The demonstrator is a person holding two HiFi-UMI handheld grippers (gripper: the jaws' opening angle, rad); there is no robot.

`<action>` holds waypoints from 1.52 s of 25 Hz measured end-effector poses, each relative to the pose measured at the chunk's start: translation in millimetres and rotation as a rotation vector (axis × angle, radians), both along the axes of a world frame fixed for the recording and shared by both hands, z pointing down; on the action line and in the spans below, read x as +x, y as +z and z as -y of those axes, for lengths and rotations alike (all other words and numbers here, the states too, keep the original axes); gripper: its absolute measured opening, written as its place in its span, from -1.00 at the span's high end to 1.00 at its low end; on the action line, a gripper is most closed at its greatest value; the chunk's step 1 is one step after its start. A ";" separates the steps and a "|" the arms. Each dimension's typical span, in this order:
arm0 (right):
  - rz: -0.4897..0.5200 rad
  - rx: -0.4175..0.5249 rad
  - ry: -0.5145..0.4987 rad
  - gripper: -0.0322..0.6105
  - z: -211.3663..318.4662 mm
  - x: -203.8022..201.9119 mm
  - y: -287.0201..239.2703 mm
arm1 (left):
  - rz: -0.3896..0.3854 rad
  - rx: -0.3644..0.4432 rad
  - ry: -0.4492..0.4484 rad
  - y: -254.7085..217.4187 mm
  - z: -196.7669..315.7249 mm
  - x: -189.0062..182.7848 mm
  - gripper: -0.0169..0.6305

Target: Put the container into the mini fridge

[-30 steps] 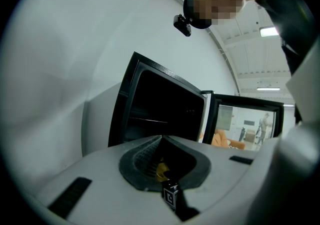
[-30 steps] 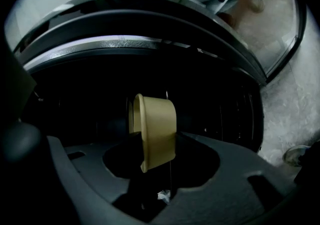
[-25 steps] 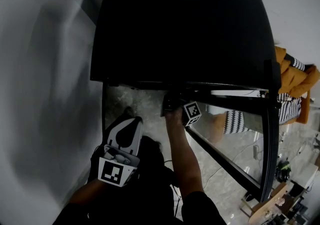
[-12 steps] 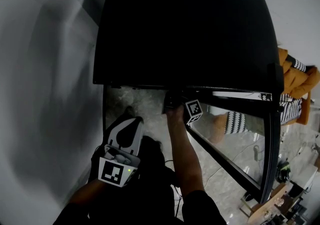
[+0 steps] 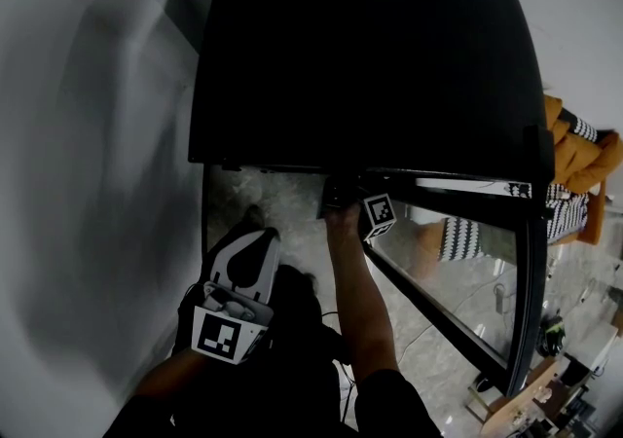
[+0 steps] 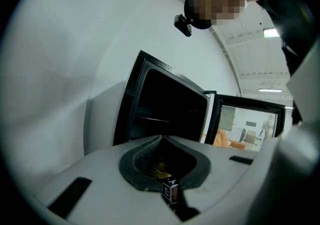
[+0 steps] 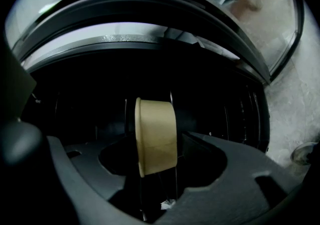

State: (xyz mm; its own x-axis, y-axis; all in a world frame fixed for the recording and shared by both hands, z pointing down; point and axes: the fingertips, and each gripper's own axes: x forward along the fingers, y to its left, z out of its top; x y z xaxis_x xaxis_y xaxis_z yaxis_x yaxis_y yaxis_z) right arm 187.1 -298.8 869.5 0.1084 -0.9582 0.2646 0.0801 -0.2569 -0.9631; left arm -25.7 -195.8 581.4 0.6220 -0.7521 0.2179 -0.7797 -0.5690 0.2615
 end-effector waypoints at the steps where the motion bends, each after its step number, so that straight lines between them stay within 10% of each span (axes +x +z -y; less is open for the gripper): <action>1: 0.002 0.000 0.003 0.16 -0.8 0.6 0.7 | 0.002 -0.001 -0.001 -0.3 -0.1 -1.0 0.93; 38: -0.024 -0.051 -0.082 0.16 -86.7 -17.1 -60.4 | -0.017 0.057 -0.113 -89.2 -51.2 -9.9 0.93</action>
State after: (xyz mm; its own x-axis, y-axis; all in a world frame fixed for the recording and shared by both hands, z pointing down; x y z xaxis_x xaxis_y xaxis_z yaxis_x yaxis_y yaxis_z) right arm 170.0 -212.1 809.1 0.0371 -0.9494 0.3118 0.0337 -0.3106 -0.9499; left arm -35.6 -144.6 492.2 0.5358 -0.8285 0.1629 -0.8353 -0.4920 0.2453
